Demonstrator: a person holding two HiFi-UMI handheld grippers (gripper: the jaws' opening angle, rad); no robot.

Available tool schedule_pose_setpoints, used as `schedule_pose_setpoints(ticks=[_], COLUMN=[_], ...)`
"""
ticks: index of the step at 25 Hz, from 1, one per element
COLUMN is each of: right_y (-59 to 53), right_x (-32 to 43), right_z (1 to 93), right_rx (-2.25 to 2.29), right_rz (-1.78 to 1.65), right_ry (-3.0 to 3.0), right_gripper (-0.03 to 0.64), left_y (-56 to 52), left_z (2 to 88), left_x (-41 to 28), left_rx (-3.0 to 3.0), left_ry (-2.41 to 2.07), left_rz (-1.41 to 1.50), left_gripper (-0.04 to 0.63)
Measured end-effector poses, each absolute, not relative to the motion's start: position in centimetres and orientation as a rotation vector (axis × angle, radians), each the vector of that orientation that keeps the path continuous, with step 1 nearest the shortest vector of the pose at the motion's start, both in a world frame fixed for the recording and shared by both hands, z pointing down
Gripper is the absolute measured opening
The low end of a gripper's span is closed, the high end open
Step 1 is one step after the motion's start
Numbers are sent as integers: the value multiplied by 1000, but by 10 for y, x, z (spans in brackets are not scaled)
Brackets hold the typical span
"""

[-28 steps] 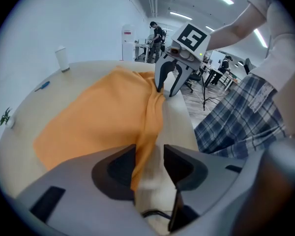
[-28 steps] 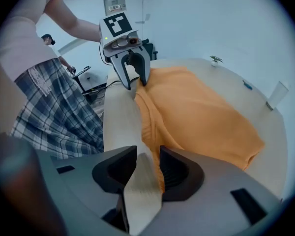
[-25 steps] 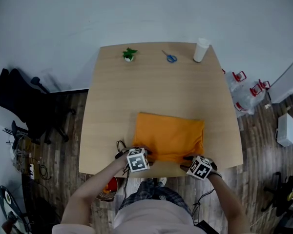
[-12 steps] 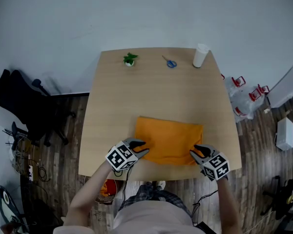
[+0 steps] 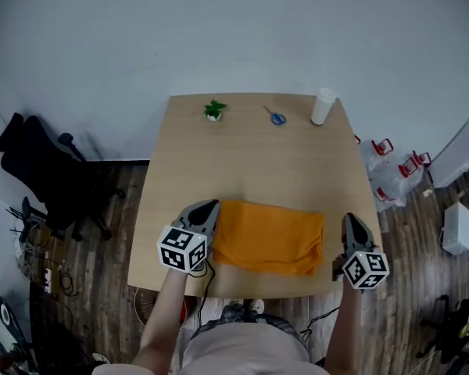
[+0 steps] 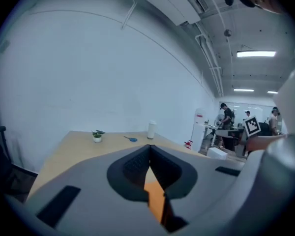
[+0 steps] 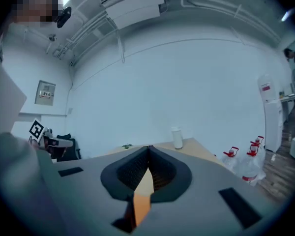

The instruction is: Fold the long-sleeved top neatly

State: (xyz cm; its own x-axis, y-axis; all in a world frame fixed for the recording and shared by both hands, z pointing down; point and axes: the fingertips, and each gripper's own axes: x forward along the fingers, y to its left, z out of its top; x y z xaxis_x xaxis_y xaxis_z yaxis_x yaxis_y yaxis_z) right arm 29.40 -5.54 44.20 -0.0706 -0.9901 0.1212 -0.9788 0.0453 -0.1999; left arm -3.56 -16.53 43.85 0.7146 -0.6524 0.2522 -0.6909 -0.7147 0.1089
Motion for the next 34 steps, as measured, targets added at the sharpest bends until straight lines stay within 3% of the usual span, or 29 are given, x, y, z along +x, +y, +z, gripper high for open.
schedule_pose_setpoints(ticks=[7, 34], right_y=[-41, -41], right_x=[313, 304], right_z=[404, 410], right_rx=[-2251, -2306], right_rz=[-161, -181], right_ry=[2105, 2131], right_gripper=[8, 8], left_y=[-167, -165], left_z=[403, 405], left_x=[-54, -50], left_rx=[2745, 2717], left_ry=[-1346, -1311], left_rz=[149, 141], left_gripper=[2, 2])
